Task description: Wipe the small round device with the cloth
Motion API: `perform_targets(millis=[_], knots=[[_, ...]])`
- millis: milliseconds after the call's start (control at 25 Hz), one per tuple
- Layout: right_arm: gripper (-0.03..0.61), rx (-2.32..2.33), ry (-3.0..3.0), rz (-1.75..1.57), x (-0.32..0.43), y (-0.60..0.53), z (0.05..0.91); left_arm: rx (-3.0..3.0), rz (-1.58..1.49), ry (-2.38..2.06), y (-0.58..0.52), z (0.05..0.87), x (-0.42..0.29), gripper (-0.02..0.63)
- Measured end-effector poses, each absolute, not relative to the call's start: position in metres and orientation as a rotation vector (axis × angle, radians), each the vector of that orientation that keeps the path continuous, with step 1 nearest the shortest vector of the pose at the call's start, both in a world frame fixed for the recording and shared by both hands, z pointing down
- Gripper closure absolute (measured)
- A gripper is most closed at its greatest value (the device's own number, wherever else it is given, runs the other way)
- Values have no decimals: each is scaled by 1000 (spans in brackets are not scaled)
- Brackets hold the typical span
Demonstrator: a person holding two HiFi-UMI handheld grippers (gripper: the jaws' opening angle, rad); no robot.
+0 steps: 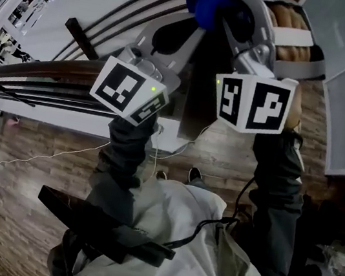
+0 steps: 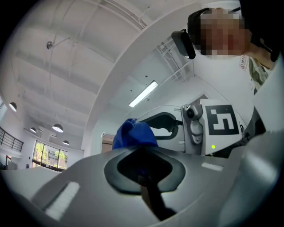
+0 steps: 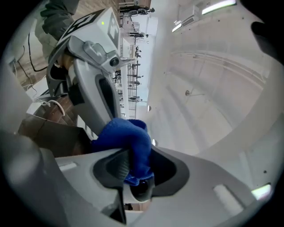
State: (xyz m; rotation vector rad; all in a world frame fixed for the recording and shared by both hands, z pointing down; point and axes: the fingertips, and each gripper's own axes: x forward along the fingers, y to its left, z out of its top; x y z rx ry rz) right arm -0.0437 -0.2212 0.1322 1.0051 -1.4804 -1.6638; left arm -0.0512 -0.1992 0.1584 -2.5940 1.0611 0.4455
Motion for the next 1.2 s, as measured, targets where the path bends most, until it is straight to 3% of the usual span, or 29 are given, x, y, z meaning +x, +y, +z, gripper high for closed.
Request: perform_targets(millis=[200,480,960,1200], knots=[[460,928,-1500,-1597,-49,-224,161,-2601,435,1068,-203,162,-52,612],[460,1076,-1381,-1622,-46,-237,115,-2601,448,1070,-207,161,-54,612],[460,874,-1563,-1383,-54,-241,160,-2600,436,1069,-206,160,-57,612],[460,1205,-1705,-1517,-11,-205,86,-2610,456,1058,-201,154,-56,612]])
